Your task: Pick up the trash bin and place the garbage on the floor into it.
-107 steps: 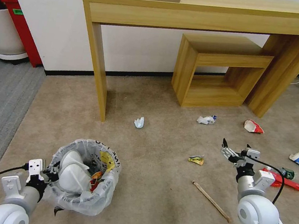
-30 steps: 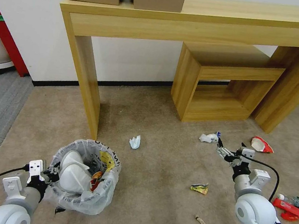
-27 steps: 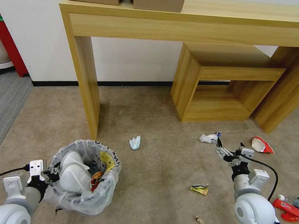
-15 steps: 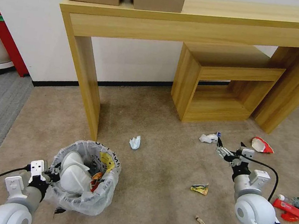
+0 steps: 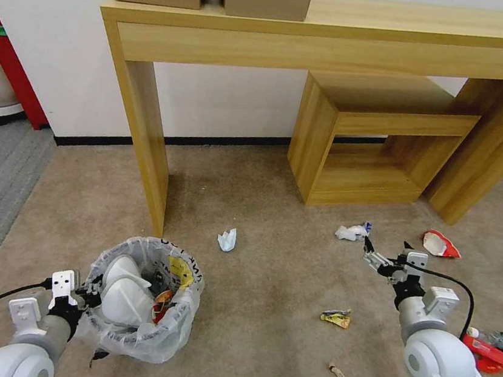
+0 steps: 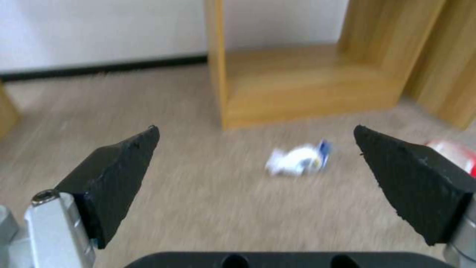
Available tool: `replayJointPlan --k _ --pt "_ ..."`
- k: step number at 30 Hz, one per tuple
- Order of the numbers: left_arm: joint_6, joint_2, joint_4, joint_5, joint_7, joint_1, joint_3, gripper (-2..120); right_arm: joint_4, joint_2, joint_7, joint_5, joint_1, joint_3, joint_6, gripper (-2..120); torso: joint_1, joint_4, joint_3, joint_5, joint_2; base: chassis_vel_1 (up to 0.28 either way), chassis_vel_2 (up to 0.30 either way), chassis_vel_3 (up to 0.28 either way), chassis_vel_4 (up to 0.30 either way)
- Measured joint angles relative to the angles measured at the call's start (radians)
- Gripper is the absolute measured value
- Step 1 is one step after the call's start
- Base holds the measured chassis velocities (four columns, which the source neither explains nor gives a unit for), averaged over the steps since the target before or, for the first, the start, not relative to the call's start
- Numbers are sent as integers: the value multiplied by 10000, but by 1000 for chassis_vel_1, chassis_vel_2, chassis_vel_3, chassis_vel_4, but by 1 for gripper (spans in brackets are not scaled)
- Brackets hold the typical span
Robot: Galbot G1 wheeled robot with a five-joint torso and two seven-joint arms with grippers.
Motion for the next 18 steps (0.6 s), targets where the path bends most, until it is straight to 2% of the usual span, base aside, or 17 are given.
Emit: replayJointPlan --k 4,5,8,10,12,13,16,17,18 --pt "-56 -63 119 55 40 -41 30 1 192 -604 -166 1071 -167 12 -980 100 0 0 0 0 0 0 0 0 0" --pt "-56 -63 119 55 40 -41 30 1 192 -604 -166 1071 -167 12 -980 100 0 0 0 0 0 0 0 0 0" --pt "-100 -71 236 72 64 -100 45 1 291 -1283 -341 1951 -295 33 -2103 100 0 1 0 0 0 0 0 0 0" --pt "-106 -71 264 73 65 -118 48 1 312 -1448 -313 2114 -328 30 -2366 100 0 1 0 1 0 0 0 0 0" --pt "-139 -71 379 76 78 -195 61 1 440 -2213 -188 2466 -582 -1 -3383 100 0 0 0 0 0 0 0 0 0" --pt "-139 -71 379 76 78 -195 61 1 440 -2213 -188 2466 -582 -1 -3383 100 0 0 0 0 0 0 0 0 0" --pt "-213 -39 556 97 94 -332 67 1 610 -3077 -140 2495 -966 13 -5197 100 1 1 0 0 0 0 0 0 0" --pt "-213 -39 556 97 94 -332 67 1 610 -3077 -140 2495 -966 13 -5197 100 1 1 0 0 0 0 0 0 0" --pt "-235 -14 587 93 95 -370 66 1 548 -3295 -397 2337 -1051 12 -5676 100 2 1 0 -2 0 0 0 0 0"
